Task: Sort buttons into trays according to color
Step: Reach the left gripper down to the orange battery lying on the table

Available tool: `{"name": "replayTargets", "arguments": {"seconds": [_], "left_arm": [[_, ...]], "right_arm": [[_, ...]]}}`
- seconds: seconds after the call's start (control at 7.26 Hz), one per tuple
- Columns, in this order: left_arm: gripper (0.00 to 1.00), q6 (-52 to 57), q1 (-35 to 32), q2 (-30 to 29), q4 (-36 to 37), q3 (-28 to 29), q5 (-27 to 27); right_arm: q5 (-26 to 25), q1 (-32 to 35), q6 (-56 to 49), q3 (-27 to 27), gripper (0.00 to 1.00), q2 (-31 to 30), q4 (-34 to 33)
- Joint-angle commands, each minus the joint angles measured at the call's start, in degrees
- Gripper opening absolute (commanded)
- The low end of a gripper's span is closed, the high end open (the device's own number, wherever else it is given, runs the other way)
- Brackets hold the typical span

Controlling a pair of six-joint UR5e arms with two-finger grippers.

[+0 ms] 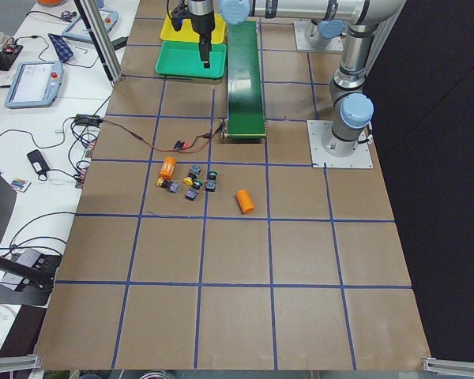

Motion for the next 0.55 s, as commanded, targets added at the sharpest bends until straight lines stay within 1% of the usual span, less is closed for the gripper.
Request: {"name": "replayTargets", "arguments": {"seconds": [0.0, 0.14, 0.28, 0.41], "left_arm": [[1.0, 12.5, 14.0, -0.4, 0.1, -5.6, 0.1], [1.0, 20.6, 19.0, -2.0, 3.7, -8.4, -0.1], [1.0, 33.0, 23.1, -3.8, 12.0, -10.2, 0.2], [1.0, 38.1, 29.3, -4.9, 13.4, -12.6, 0.1]], "right_arm": [[-0.8, 0.0, 0.0, 0.0, 1.0, -0.8, 0.9], [-0.8, 0.0, 0.0, 0.1, 1.0, -0.9, 0.8], [-0.8, 0.0, -0.4, 0.7, 1.0, -0.6, 0.2], [-0.7, 0.0, -0.4, 1.4, 1.0, -0.6, -0.5]]}}
